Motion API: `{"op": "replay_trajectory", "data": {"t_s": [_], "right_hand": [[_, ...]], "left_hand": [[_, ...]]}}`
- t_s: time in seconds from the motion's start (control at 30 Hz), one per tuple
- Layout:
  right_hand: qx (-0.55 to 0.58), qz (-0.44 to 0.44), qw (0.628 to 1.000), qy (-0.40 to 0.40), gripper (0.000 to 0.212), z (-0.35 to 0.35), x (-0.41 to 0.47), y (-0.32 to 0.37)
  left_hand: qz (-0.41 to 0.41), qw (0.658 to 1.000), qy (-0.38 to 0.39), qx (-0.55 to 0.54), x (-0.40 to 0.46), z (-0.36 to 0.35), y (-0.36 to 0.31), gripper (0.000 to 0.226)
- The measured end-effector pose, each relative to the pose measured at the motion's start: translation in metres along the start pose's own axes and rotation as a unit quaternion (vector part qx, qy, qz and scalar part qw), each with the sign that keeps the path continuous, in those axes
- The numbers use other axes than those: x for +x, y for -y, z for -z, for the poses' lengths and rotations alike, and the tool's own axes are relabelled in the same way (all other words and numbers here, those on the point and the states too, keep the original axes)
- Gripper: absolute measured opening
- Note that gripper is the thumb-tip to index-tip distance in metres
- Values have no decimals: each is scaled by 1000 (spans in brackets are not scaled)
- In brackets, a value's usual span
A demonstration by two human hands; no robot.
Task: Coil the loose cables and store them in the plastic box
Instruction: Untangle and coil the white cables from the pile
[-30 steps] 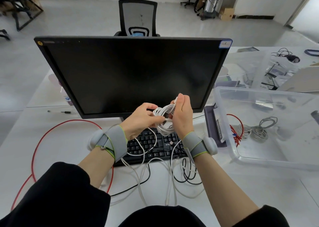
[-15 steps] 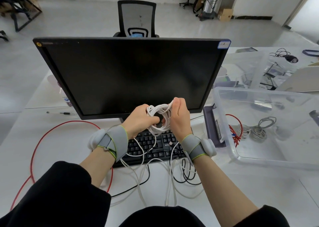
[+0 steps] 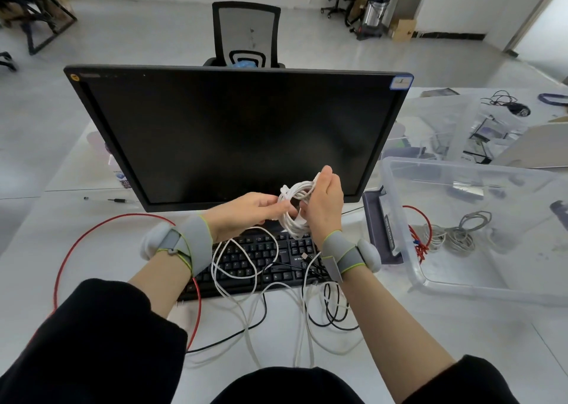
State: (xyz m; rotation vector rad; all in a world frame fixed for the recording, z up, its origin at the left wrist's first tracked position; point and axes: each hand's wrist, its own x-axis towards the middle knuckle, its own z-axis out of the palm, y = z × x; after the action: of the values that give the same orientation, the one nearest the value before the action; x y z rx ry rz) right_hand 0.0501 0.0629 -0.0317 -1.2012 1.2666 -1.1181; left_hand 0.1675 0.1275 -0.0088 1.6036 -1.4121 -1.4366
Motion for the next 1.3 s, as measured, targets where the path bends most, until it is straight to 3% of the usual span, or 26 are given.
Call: {"op": "replay_trajectory", "data": {"t_s": [0.23,0.5,0.57,0.73,0.87,1.1,1.3], "right_hand": [[-102,100,987,70,30,10,-3,-1],[-135,64,986,79,39,12,-9,0],[-134,35,987,77,41,13,-8,-4],[-38,-134,985,107,40,16,3,-15],[13,-190,976,110,31,16,4,-18],[-31,-163,985,50,23,14,5,-32],[-113,-77,989,56,45,14,2,-27]], "left_hand": [[45,988,9,147,4,11,4,29],[87,950,-127,272,9,-6,13,17],[88,947,-153,268,11,-11,15,20],[84,929,-165,321,14,-18,17,20],[66,914,-169,362,17,-22,19,19],[45,892,-175,413,20,-32,21,23],[45,881,-205,423,24,-31,22,20]]}}
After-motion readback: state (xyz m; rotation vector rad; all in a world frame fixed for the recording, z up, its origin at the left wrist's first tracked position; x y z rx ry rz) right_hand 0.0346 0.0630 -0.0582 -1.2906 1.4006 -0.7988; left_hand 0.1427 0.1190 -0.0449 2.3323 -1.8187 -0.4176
